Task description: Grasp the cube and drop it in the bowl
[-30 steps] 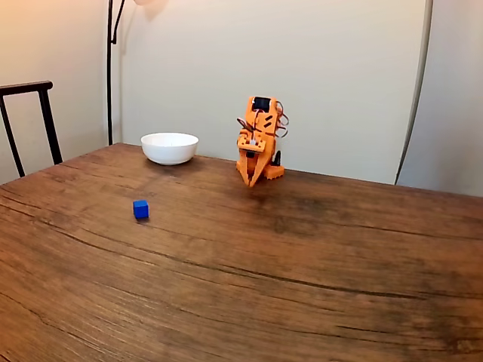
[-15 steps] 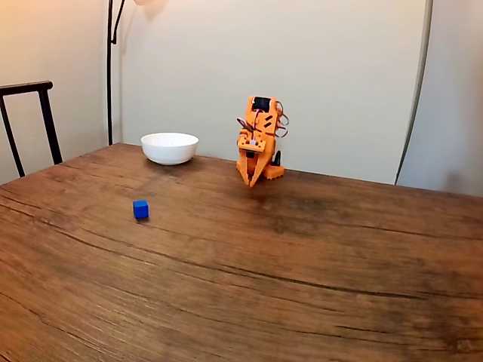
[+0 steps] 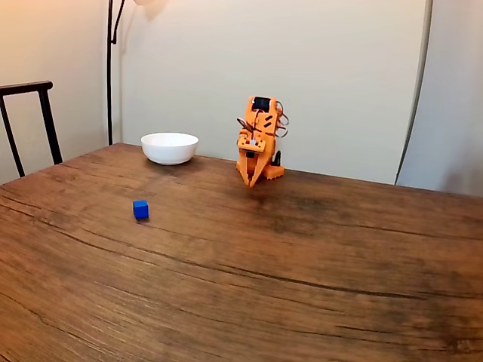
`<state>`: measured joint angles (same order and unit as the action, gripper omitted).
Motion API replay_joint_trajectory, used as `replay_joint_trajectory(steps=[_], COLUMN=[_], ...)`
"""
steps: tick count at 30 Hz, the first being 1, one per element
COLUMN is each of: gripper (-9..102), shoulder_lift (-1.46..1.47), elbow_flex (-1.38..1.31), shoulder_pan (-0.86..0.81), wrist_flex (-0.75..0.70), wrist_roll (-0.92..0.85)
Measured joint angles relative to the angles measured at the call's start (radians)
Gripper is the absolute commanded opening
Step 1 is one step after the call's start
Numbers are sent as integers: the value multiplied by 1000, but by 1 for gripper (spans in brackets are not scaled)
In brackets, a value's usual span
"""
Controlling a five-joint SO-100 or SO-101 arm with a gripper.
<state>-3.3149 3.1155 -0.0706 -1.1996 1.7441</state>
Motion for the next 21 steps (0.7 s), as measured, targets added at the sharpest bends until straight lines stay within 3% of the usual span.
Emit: replay_joint_trajectory(steps=[8, 14, 21], gripper=[0, 0, 0], shoulder_lift=[-5, -5, -3], elbow_flex=[0, 0, 0], shoulder_pan=[-17, -158, -190], wrist_flex=[-2, 14, 207], wrist_roll=[2, -2, -20])
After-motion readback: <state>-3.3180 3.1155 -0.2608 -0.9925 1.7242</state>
